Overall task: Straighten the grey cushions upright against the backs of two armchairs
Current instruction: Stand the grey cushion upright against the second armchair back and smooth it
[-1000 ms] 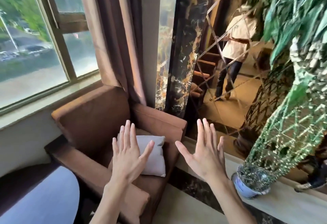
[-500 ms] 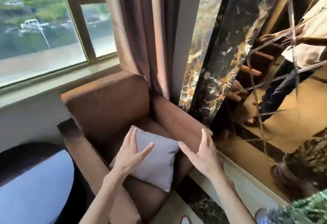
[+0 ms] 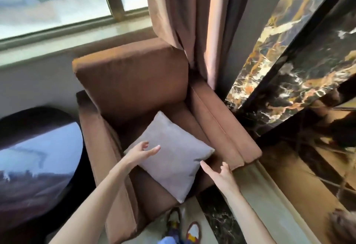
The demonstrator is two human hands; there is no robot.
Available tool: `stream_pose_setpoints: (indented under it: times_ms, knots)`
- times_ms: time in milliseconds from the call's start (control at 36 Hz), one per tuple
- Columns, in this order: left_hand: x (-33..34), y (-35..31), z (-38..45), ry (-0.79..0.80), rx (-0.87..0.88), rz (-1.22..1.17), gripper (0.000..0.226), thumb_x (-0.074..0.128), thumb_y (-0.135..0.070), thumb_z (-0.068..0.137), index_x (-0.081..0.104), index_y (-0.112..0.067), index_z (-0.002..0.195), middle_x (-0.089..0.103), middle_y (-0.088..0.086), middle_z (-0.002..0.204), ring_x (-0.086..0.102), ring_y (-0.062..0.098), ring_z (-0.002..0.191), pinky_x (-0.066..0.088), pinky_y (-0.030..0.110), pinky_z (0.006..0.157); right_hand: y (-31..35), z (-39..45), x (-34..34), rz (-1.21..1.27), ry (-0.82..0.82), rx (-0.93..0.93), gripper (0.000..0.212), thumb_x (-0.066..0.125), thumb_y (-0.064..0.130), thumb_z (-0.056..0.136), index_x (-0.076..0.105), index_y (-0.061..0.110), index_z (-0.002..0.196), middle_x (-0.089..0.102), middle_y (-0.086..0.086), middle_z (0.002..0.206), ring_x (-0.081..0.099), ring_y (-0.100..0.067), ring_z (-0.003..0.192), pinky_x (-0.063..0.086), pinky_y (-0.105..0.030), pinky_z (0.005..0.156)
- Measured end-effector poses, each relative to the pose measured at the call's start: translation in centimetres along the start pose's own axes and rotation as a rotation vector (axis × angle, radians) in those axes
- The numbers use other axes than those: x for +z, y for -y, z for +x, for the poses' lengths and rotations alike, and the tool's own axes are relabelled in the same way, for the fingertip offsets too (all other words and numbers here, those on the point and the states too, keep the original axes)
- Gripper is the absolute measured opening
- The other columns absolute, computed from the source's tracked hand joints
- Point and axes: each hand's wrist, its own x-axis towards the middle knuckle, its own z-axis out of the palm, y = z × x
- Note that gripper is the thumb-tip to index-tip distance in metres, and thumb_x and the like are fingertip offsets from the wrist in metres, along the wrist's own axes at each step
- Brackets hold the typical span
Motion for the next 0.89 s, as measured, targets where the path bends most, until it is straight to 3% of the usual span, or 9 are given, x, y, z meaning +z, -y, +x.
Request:
stream_pose_setpoints:
  times_ms: [167,361,528,611,694,778,833,889]
  knots:
    - [-1.4,2.3,8.4,0.032,-0.112,0.012,0.099,0.075,-0.062,0.078,0.038,-0.009,0.154,0.046,0.008,0.155,0.049,0.023,0.139,0.037,0.035,0.118,-0.9,7.2,2.9,0.134,0.109,0.178,0.122,0.074,0.068,0.073,0.012,0.010,0.160,0.027,-0.007,0.166,0.031,-0.025,0.150,0.027,-0.036,0.118]
    - [-2.4,6.6,19.7,-0.017,-0.191,0.038,0.103,0.081,-0.064,0.070,0.043,-0.012,0.151,0.050,0.008,0.153,0.052,0.023,0.136,0.040,0.036,0.116,-3.1,16.3,6.7,0.192,0.139,0.319,0.125,0.077,0.064,0.073,0.005,0.012,0.161,0.027,-0.006,0.166,0.028,-0.027,0.151,0.026,-0.045,0.123]
    - [-2.4,9.1,29.2,-0.049,-0.176,0.105,0.106,0.083,-0.057,0.072,0.037,-0.008,0.154,0.042,0.009,0.158,0.046,0.023,0.141,0.038,0.025,0.102,-5.5,24.4,10.2,0.229,0.103,0.393,0.126,0.084,0.060,0.066,0.014,0.008,0.158,0.035,-0.007,0.159,0.035,-0.028,0.147,0.031,-0.044,0.118]
    - [-1.6,10.1,33.3,-0.027,-0.131,0.201,0.104,0.081,-0.056,0.076,0.034,-0.008,0.155,0.031,0.010,0.162,0.036,0.024,0.147,0.036,0.030,0.111,-6.7,28.4,12.3,0.223,0.035,0.418,0.116,0.090,0.046,0.067,0.025,0.002,0.152,0.038,-0.010,0.156,0.039,-0.027,0.144,0.034,-0.043,0.116]
    - [-0.5,11.3,36.7,-0.013,-0.166,0.184,0.115,0.082,-0.055,0.075,0.018,-0.012,0.161,0.017,0.007,0.168,0.022,0.025,0.154,0.023,0.041,0.125,-8.2,31.9,14.3,0.262,0.027,0.409,0.113,0.092,0.036,0.067,0.027,0.007,0.155,0.037,-0.009,0.159,0.037,-0.027,0.146,0.033,-0.045,0.120]
    - [0.8,12.7,39.0,0.020,-0.212,0.094,0.125,0.087,-0.061,0.059,0.026,-0.016,0.158,0.037,0.006,0.160,0.039,0.026,0.146,0.033,0.046,0.121,-9.8,33.4,15.8,0.322,0.061,0.420,0.115,0.093,0.042,0.063,0.030,0.013,0.154,0.043,-0.008,0.156,0.040,-0.029,0.145,0.034,-0.051,0.119]
    - [1.6,13.9,39.9,0.026,-0.221,0.018,0.119,0.089,-0.061,0.048,0.038,-0.022,0.149,0.054,0.003,0.146,0.053,0.024,0.133,0.041,0.047,0.116,-10.4,33.8,16.5,0.362,0.084,0.420,0.127,0.094,0.050,0.046,0.035,0.013,0.152,0.047,-0.009,0.152,0.046,-0.031,0.140,0.038,-0.052,0.116]
    - [2.1,14.7,40.5,0.018,-0.231,-0.052,0.116,0.092,-0.056,0.050,0.038,-0.026,0.148,0.056,0.001,0.141,0.056,0.024,0.129,0.042,0.048,0.114,-10.5,33.8,16.6,0.419,0.099,0.430,0.135,0.092,0.053,0.032,0.038,0.016,0.151,0.052,-0.010,0.148,0.053,-0.033,0.134,0.044,-0.056,0.111]
